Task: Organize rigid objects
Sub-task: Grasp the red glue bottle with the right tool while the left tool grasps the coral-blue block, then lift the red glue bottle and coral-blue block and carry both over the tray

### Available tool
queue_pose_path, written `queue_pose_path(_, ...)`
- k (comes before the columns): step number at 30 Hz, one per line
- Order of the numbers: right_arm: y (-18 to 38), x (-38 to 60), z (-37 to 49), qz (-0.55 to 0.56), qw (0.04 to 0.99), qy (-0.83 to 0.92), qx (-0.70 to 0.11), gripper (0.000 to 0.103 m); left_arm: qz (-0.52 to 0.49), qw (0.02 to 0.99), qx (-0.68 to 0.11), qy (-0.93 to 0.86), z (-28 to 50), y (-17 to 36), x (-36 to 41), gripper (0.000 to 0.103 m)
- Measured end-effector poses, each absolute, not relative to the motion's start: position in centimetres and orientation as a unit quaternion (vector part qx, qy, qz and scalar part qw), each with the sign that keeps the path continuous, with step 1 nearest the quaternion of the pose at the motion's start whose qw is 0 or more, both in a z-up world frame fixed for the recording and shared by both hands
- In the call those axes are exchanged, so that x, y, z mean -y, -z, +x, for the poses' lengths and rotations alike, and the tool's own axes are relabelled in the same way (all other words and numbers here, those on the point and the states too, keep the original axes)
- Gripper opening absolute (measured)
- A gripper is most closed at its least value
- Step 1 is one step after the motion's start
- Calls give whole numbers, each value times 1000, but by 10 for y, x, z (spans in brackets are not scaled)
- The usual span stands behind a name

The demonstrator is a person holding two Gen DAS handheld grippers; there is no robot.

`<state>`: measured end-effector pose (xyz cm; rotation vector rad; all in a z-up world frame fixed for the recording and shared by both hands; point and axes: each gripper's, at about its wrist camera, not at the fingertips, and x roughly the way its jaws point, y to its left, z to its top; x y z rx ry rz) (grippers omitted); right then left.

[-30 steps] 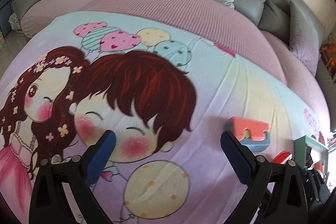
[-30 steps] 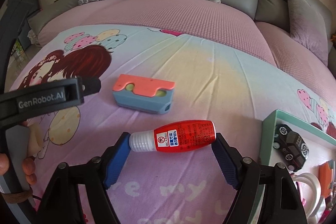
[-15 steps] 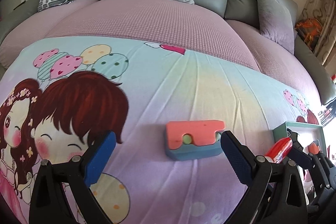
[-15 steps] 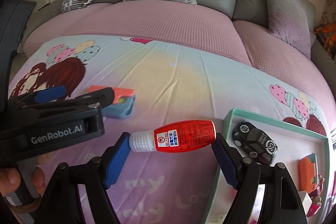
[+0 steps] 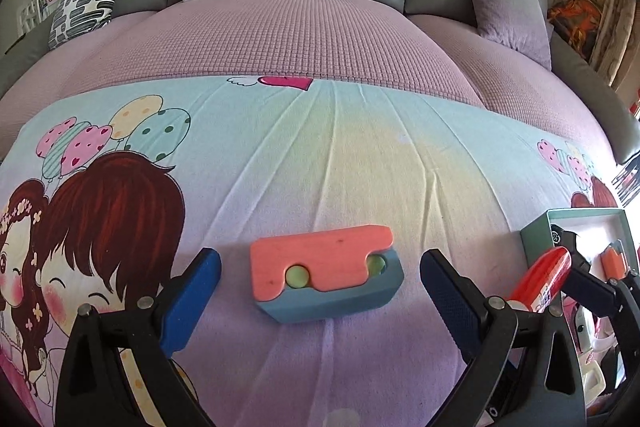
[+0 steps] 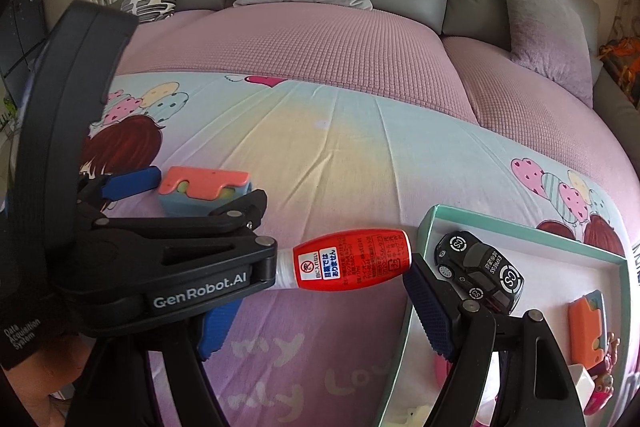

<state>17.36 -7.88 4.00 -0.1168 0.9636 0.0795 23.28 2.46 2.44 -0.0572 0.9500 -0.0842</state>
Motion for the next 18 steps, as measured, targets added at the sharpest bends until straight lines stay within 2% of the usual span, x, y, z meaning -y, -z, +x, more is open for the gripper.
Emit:
queue_pose_path(4, -40, 79, 173, -57, 884, -39, -463, 81, -23, 889, -456, 34, 233, -24, -26, 95)
queue_pose_path(6, -40, 79, 173, -59, 883, -39, -464, 81, -24, 889, -456, 37, 233, -24, -27, 83)
queue_pose_path(10, -40, 77, 174, -62, 883, -39, -464, 81, -24, 888, -457, 40, 233, -23, -28, 81)
queue_pose_path(12, -39, 77, 174, -63, 882, -39, -465, 81, -26, 887, -458, 40, 232, -23, -29, 74)
queue_pose_path(18, -39, 77, 174, -63, 882, -39, -466, 81, -37, 887, -461, 26, 230, -23, -38, 75)
